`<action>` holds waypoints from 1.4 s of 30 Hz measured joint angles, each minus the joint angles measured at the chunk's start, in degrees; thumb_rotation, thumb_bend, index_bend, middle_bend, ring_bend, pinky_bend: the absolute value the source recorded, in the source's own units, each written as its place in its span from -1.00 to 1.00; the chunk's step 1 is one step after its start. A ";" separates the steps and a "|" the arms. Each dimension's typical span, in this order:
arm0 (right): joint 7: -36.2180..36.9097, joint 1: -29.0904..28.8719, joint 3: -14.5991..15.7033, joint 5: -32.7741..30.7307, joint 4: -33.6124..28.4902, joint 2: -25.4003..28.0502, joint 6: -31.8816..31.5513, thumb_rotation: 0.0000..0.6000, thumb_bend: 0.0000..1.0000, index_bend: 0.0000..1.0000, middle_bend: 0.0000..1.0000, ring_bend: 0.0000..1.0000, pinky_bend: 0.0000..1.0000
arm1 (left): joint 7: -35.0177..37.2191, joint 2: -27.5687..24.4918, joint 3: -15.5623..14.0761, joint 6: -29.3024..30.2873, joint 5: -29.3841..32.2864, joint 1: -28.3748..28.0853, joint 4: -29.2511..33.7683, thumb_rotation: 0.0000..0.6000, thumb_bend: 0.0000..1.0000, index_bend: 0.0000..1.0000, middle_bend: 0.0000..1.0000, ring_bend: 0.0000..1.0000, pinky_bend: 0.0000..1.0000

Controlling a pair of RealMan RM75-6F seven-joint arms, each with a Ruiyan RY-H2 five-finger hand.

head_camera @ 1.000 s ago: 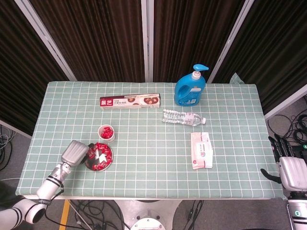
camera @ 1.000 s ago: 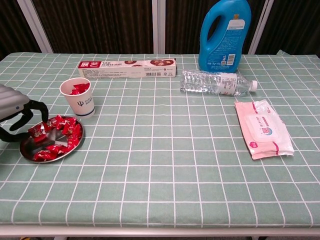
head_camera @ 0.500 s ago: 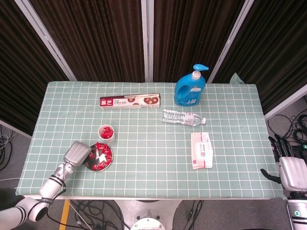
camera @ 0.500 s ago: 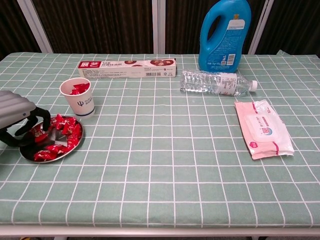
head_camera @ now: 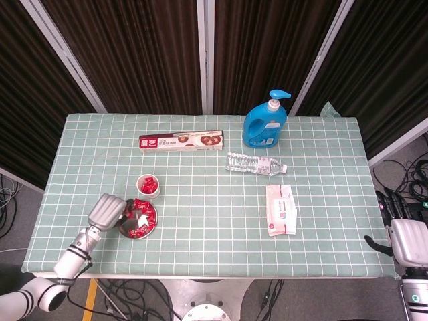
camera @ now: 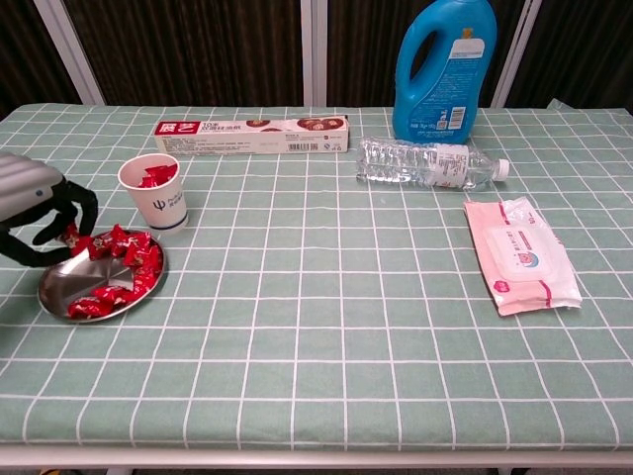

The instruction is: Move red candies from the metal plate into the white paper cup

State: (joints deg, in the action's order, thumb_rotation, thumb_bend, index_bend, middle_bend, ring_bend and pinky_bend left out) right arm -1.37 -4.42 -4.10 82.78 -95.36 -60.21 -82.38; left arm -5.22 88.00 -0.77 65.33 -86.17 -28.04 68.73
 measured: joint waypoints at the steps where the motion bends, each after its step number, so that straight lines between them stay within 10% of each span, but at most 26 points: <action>1: 0.07 0.01 0.00 -0.02 0.08 -0.02 0.02 1.00 -0.86 -1.00 -0.97 -1.00 -0.34 | 0.22 -0.85 0.44 0.74 -0.27 -0.06 1.71 1.00 -0.27 0.27 0.70 0.81 1.00; 19: 1.25 0.22 -0.20 -1.07 1.13 -0.05 0.30 1.00 -0.86 -1.00 -0.97 -1.00 -0.34 | -4.88 -1.44 10.31 -9.71 7.83 -10.67 4.61 1.00 -0.28 0.18 0.68 0.81 1.00; 26: 0.99 -0.03 -0.32 -1.52 1.30 -0.19 0.95 1.00 -0.86 -1.00 -0.97 -1.00 -0.33 | -7.72 0.55 10.13 -12.08 10.69 -12.15 2.27 1.00 -0.30 0.08 0.66 0.80 1.00; 32: 0.89 -0.06 -0.43 -1.73 1.12 -0.10 0.99 1.00 -0.86 -1.00 -0.97 -1.00 -0.33 | -8.50 0.22 9.74 -11.54 11.03 -12.04 3.63 1.00 -0.32 -0.44 0.62 0.80 1.00; 42: 0.92 -0.27 -0.46 -1.42 1.16 -0.10 1.12 1.00 -0.86 -1.00 -0.97 -1.00 -0.33 | -5.29 -3.15 7.71 -1.37 8.81 -5.91 9.05 1.00 -0.32 -0.46 0.62 0.78 1.00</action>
State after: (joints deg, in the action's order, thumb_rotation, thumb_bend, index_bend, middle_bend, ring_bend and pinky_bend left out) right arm -0.45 -4.68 -4.55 81.35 -94.20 -60.31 -81.27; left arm -10.51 84.86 6.94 63.96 -77.36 -33.95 77.78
